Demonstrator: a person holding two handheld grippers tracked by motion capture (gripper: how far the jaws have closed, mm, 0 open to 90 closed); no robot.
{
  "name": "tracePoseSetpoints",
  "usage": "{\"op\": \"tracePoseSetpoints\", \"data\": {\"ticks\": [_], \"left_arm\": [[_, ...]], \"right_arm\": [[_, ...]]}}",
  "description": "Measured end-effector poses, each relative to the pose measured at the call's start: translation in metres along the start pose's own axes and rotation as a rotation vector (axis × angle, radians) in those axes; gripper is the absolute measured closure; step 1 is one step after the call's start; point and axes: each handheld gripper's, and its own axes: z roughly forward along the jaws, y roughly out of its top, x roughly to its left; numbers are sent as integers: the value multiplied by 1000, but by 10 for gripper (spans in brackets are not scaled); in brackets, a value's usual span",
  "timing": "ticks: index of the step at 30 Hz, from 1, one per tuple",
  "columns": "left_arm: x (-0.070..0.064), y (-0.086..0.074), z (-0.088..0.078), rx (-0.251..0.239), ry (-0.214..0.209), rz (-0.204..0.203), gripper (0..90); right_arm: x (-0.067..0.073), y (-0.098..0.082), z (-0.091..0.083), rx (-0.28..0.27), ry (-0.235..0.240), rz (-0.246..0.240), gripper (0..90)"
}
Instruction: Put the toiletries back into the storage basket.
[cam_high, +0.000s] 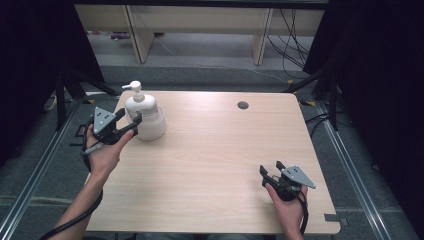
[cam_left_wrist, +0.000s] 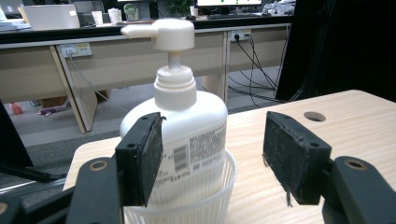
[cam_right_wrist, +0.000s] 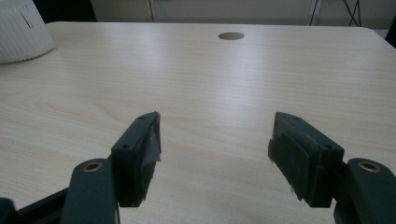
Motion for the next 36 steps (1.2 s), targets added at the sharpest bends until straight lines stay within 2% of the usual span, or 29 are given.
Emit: {"op": "tracePoseSetpoints", "data": {"ticks": [4,5,6,7,8,12,18,21,25,28,29,30,31,32,33,34,36], "left_arm": [[-1,-13,-4,3,-4,-4,371],[-1,-23,-6,8,-5,-9,373],[-1,-23,-6,8,-5,-9,374],[-1,-34,-8,15,-5,-5,375],[-1,-34,-8,15,-5,-5,375],[0,-58,-9,31,-11,-8,376],[1,-89,-11,47,-24,-8,377],[1,-102,-11,42,-29,-11,377],[1,-120,-13,39,-22,-20,381],[1,-128,-13,33,-27,-46,381],[1,-128,-14,35,-24,-44,381],[2,-129,-14,29,-24,-47,381],[2,-130,-16,39,-7,-42,381],[2,-131,-16,35,-2,-42,384],[3,-131,-16,18,-2,-44,389],[2,-131,-18,27,14,-46,391],[3,-132,-18,20,18,-46,395]], "right_arm": [[-1,0,0,1,4,-15,342],[-1,0,0,-2,4,-12,342],[-1,0,0,-2,4,-12,342],[-2,0,0,-6,0,-25,342],[-2,0,0,-6,0,-25,342],[-1,0,0,5,7,-11,343],[-1,0,-1,-8,-13,-28,343],[-1,0,-1,2,-3,-16,342],[-1,0,-2,-1,-13,-26,343],[-1,0,-1,-5,-14,-37,342],[-2,0,-1,-5,-13,-38,343],[-1,0,-1,2,-6,-20,343],[-1,0,-1,1,3,-21,343],[2,0,-1,14,5,19,343],[2,0,-1,14,5,16,343],[2,0,-1,14,6,15,344],[3,0,-1,12,-4,11,344]]}}
